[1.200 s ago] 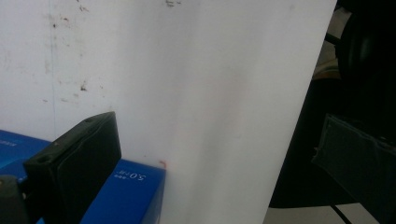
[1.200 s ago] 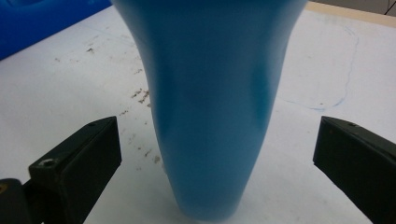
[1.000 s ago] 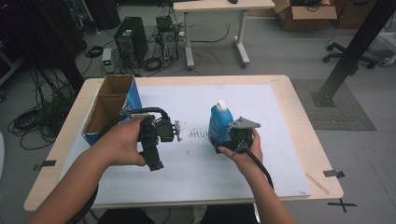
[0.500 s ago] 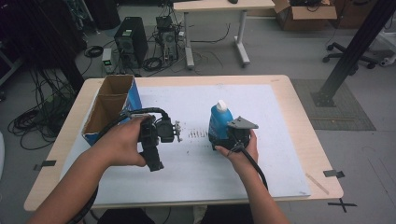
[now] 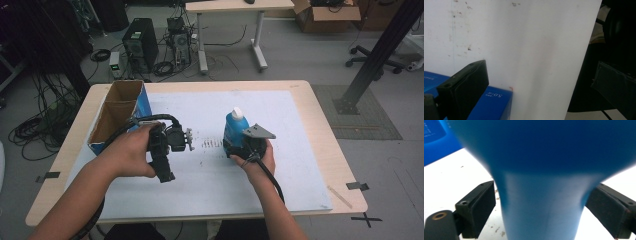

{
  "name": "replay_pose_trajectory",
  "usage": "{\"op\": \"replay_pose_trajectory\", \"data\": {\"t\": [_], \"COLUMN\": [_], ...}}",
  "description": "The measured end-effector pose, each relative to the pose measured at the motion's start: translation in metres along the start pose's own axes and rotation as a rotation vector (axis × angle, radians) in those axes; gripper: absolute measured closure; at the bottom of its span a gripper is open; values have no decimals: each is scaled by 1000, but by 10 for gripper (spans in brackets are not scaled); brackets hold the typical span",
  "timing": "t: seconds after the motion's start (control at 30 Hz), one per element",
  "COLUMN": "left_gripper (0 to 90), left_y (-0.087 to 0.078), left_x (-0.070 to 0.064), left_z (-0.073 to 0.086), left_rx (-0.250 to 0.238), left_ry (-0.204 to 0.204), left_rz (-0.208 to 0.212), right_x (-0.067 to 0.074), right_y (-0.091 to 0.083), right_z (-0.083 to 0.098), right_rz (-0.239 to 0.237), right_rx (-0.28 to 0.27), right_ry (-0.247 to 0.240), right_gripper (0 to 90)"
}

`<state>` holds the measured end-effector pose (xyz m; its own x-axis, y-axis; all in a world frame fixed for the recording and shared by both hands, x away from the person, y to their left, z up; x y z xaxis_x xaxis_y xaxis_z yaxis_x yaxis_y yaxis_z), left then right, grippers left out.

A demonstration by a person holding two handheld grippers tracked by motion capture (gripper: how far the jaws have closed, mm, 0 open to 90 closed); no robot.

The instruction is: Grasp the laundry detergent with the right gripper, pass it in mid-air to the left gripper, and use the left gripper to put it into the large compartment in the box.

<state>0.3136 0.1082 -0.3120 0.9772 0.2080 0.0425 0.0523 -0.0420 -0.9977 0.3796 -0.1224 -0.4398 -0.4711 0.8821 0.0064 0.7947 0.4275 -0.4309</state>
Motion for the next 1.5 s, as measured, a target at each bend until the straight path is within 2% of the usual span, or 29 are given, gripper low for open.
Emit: {"op": "replay_pose_trajectory", "data": {"t": [0.47, 0.97, 1.5], "left_gripper": [2, 2, 2], "left_y": [1, 2, 5], "left_x": [0, -1, 0], "left_z": [3, -1, -1], "left_rx": [8, 9, 11], "left_ry": [-3, 1, 0], "left_rz": [0, 0, 3], "right_x": [3, 4, 3], "right_y": [0, -3, -2], "right_z": [1, 0, 4], "right_rz": [-6, -3, -1], "right_rx": [-7, -18, -23], "right_ry": [-17, -48, -54], "right_gripper": [222, 293, 422]}}
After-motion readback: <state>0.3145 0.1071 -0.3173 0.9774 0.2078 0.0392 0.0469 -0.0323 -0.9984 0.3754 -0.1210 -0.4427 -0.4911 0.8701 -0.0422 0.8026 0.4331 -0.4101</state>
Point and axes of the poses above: each handheld gripper's, and its own axes: y roughly forward along the jaws, z roughly out of its underside, x roughly to its left, the point moved 3 cm from there along y, roughly forward along the jaws, and after that the axes turned 3 degrees about z, right-handed, at the moved point
